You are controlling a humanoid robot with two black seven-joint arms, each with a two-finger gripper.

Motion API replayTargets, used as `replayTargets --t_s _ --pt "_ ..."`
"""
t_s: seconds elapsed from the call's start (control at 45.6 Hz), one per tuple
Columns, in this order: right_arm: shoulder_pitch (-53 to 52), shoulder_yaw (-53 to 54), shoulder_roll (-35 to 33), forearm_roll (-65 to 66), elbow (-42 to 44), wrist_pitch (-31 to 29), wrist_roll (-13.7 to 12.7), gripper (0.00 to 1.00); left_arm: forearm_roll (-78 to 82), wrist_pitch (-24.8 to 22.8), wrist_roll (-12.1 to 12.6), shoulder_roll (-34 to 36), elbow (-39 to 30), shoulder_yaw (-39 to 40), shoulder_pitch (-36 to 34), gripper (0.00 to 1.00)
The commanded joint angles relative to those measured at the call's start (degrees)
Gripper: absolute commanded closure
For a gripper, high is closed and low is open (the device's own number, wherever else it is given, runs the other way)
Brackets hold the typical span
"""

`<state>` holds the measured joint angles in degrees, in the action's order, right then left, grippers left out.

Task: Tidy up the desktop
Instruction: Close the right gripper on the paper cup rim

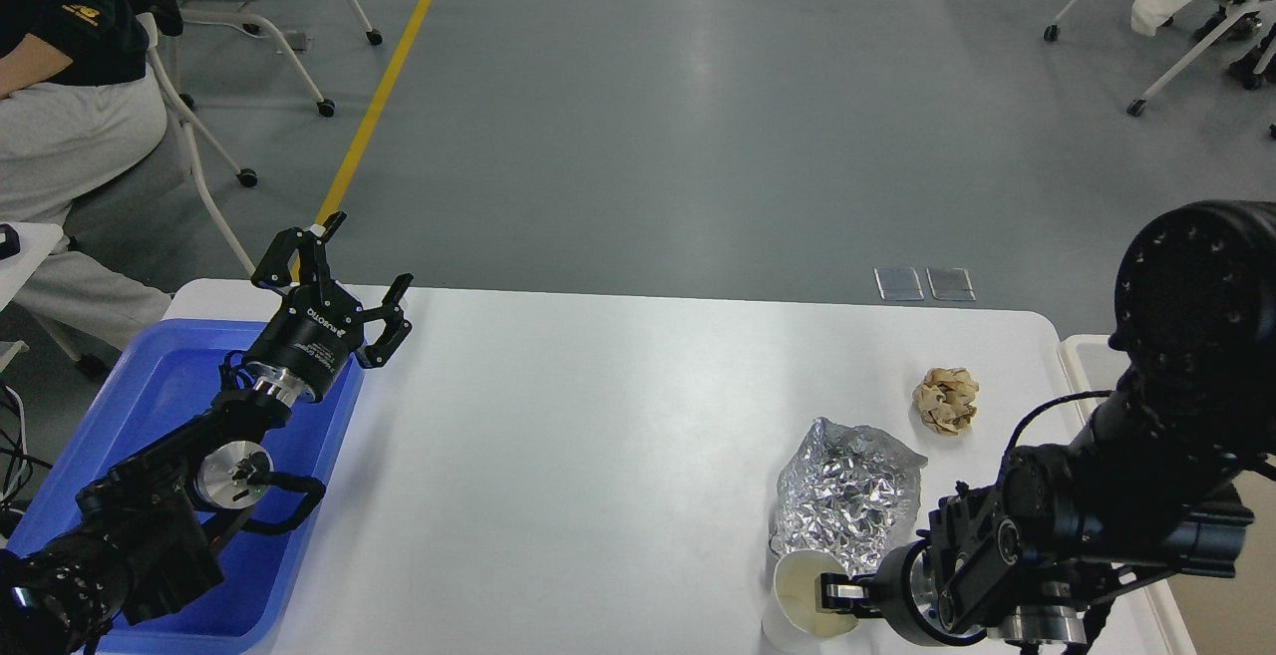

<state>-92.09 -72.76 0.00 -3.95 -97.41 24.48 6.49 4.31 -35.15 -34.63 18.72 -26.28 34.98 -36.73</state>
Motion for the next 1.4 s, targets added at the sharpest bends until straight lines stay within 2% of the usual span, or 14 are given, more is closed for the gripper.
replayTargets --t_s 0.0,0.57,0.789,1.03,1.271,1.38 --pt "0.07 -0.1 0.0 0.08 -0.42 0.48 0.02 1.0 0.0 -0.01 0.0 0.0 0.0 0.0 -0.01 0.0" --pt "-2.66 -0.27 0.0 0.17 -2.59 0.3 0.19 1.0 0.0 -0.01 0.0 0.0 0.0 0.0 -0.01 0.0" --pt "-5.38 -0.8 0.0 0.17 -2.59 -2.41 2.04 1.0 -0.09 -0.01 0.0 0.0 0.0 0.0 -0.01 0.0" --pt "-11.7 -3.43 0.0 0.35 -2.59 -11.81 6.25 1.0 0.0 -0.01 0.0 0.0 0.0 0.0 -0.01 0.0" --pt "-19.88 -6.6 0.0 0.7 -2.59 -23.42 11.96 1.0 0.0 -0.01 0.0 0.0 0.0 0.0 -0.01 0.0" --pt "-23.66 -8.79 -2.19 1.05 -2.59 -27.37 14.07 1.0 0.0 -0.01 0.0 0.0 0.0 0.0 -0.01 0.0"
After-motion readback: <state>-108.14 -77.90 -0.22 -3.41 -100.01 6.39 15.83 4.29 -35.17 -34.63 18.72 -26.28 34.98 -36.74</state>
